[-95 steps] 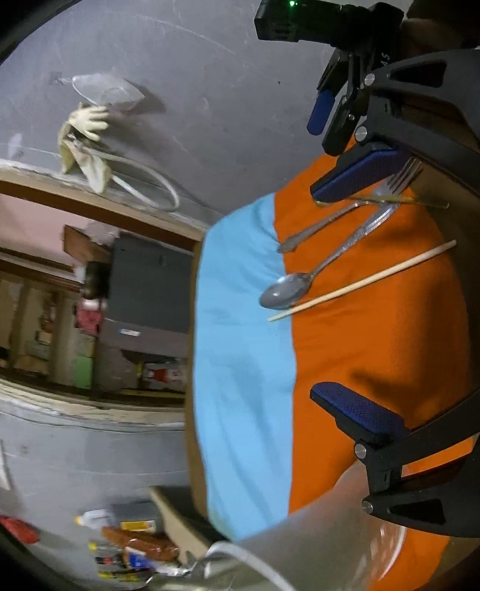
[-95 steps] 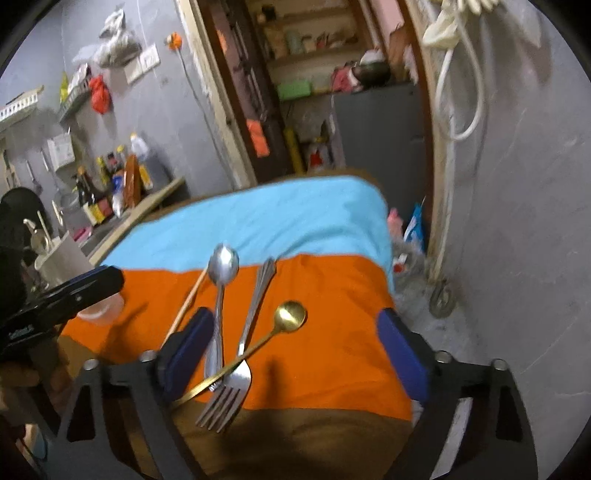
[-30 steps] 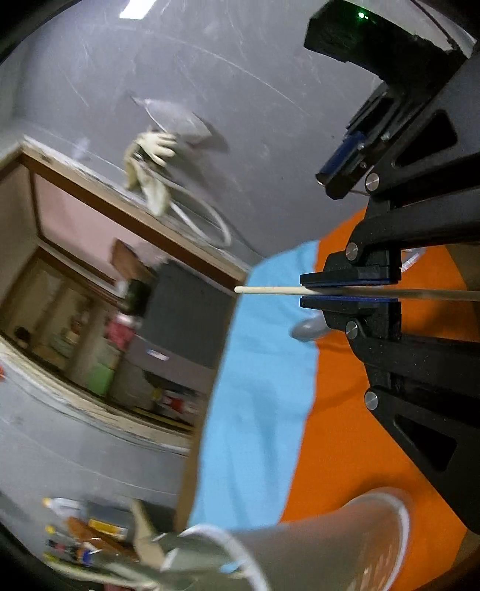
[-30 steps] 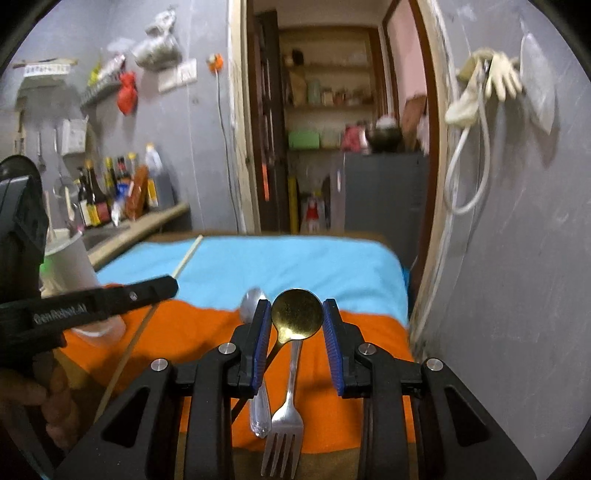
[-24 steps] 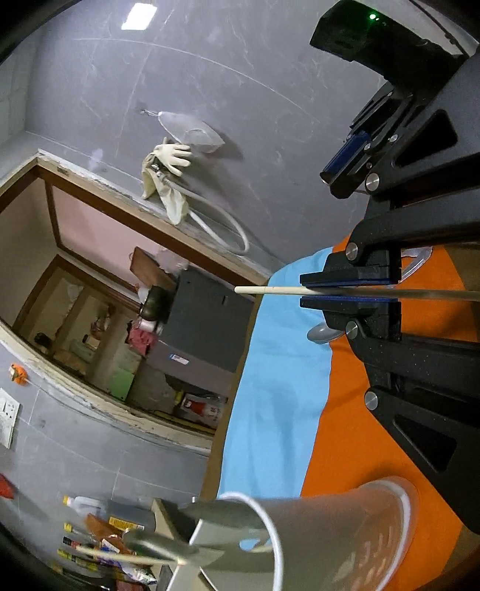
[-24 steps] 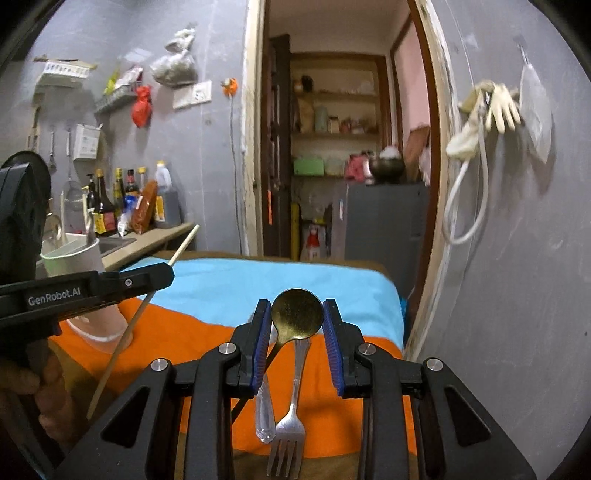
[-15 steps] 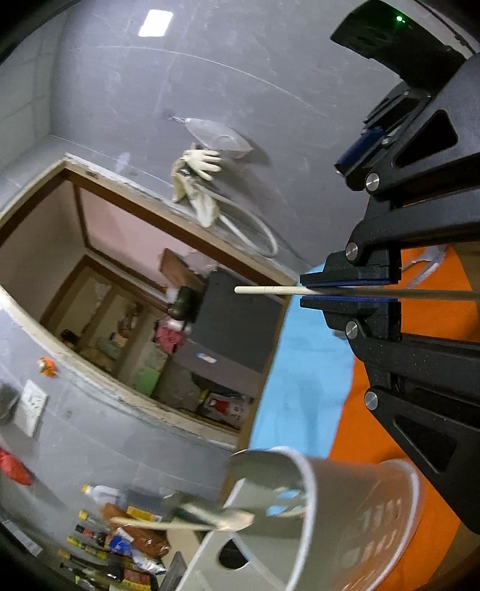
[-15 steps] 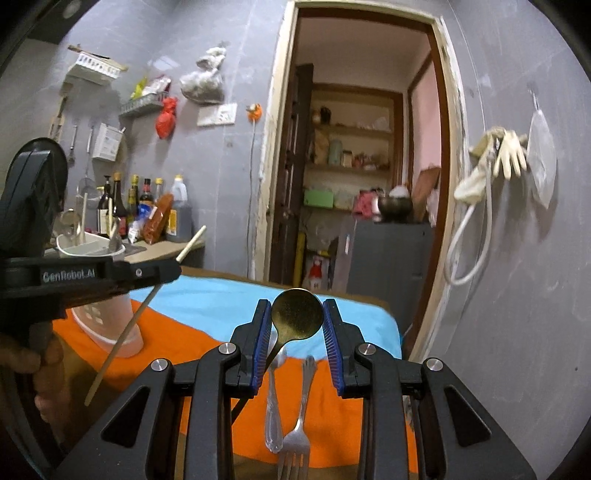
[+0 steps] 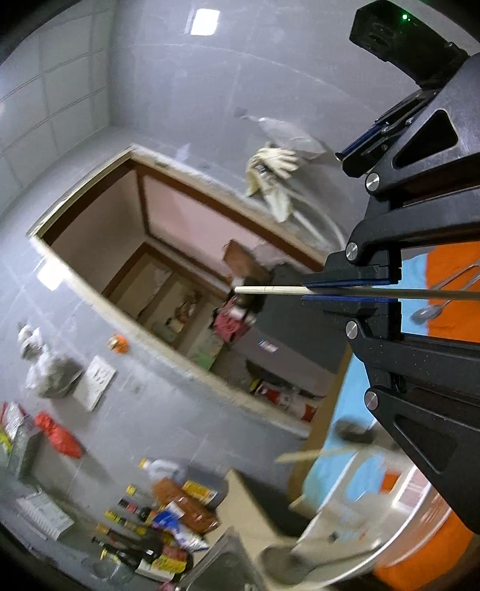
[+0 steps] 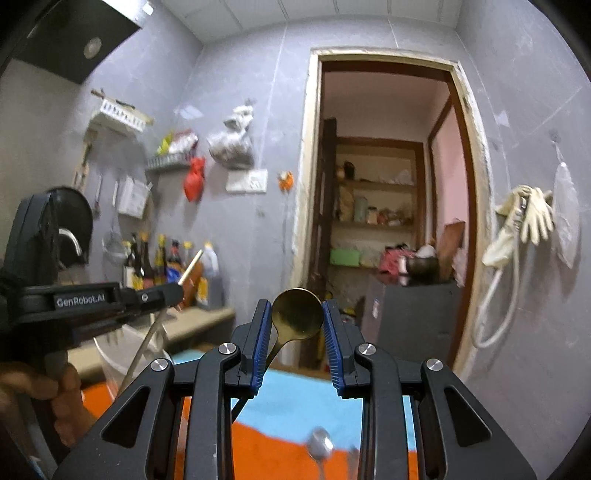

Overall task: Organize utensils
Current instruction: 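Lift the chopstick and gold spoon and carry both over the caddy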

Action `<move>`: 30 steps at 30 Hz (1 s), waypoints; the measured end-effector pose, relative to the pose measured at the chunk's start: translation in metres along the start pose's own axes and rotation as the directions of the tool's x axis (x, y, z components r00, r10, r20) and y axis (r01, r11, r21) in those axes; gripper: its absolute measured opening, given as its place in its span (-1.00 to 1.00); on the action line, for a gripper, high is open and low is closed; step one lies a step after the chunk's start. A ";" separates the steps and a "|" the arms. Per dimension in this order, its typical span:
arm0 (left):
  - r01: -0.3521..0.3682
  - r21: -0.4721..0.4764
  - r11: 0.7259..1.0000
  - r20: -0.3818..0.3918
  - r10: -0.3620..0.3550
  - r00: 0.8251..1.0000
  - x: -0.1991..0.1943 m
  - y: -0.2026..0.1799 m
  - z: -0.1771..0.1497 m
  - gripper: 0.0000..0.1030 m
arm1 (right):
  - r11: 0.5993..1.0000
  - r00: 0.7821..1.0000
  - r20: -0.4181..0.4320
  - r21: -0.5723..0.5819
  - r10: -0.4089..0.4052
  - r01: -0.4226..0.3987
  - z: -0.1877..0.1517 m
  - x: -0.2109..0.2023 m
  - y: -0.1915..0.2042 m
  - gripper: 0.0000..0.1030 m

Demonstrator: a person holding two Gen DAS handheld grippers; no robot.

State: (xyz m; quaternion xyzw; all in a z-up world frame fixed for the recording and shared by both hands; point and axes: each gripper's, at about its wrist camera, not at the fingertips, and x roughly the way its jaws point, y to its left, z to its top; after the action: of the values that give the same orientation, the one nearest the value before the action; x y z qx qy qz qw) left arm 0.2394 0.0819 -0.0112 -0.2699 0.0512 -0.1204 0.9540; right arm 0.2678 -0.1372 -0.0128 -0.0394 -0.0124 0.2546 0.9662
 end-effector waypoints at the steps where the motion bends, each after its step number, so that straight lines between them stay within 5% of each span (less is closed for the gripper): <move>1: -0.012 -0.007 1.000 0.015 0.012 1.000 -0.005 0.005 0.009 -0.96 | 1.000 1.000 0.007 0.002 0.007 -0.008 0.004 0.003 0.003 -0.50; 12: -0.171 -0.023 0.985 0.191 0.172 0.966 -0.037 0.082 0.069 -0.96 | 0.996 0.993 0.084 0.001 0.089 -0.089 0.020 0.055 0.062 -0.50; 20: -0.216 -0.050 0.975 0.272 0.221 0.937 -0.040 0.131 0.059 -0.96 | 0.995 0.997 0.033 -0.066 0.071 -0.069 -0.012 0.076 0.087 -0.50; 30: -0.262 -0.023 0.965 0.341 0.254 0.905 -0.035 0.146 0.038 -0.96 | 0.991 1.000 0.013 -0.131 0.021 -0.020 -0.037 0.088 0.103 -0.50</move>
State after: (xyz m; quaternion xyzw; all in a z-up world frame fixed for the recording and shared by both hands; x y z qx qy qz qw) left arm 0.2412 0.2304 -0.0542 -0.2662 -0.0808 0.0547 0.9590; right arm 0.2956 -0.0068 -0.0574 -0.1010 -0.0355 0.2635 0.9587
